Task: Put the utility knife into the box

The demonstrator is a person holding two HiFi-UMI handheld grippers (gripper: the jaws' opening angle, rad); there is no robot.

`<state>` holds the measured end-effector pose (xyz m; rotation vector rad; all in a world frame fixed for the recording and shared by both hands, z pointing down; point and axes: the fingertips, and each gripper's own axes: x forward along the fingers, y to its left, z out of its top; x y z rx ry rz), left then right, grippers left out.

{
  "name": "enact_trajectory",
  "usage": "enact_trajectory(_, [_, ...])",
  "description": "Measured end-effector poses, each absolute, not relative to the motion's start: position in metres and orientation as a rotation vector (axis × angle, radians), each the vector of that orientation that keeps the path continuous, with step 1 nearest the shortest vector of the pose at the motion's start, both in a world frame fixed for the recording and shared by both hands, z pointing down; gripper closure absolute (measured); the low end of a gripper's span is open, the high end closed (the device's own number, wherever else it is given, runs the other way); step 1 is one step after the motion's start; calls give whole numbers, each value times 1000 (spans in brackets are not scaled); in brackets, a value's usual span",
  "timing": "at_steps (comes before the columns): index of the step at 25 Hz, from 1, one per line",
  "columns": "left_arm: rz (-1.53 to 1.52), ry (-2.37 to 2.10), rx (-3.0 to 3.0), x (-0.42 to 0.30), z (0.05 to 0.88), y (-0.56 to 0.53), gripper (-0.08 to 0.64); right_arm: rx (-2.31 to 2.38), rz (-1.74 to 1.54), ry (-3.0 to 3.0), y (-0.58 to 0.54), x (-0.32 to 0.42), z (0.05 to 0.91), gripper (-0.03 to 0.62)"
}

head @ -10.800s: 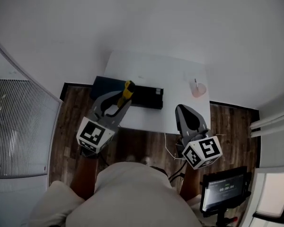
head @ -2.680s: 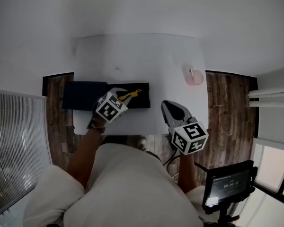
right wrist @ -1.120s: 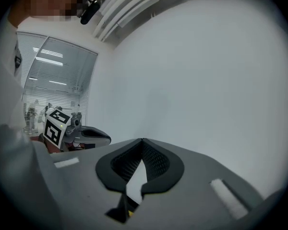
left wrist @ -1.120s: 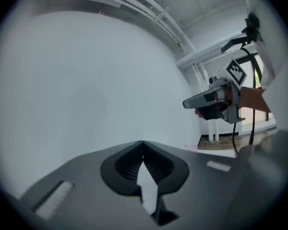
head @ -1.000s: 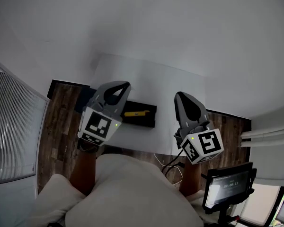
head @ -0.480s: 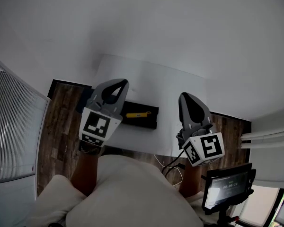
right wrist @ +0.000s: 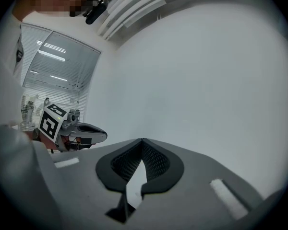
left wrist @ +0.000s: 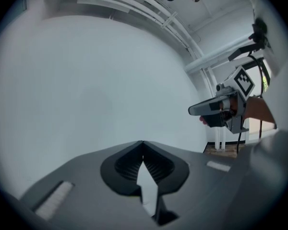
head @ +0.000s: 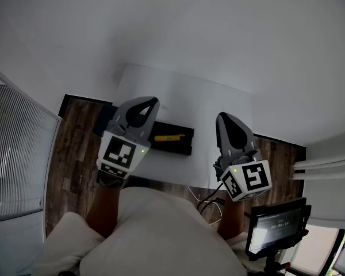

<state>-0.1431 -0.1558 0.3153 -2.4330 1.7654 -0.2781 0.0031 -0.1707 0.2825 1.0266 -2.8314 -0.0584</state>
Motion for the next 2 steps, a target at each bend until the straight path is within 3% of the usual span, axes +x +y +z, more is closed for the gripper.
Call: enact_trajectory(2, [-281, 1756, -2434, -141, 315, -155, 561, 1024, -57, -2830, -170, 3, 283, 592])
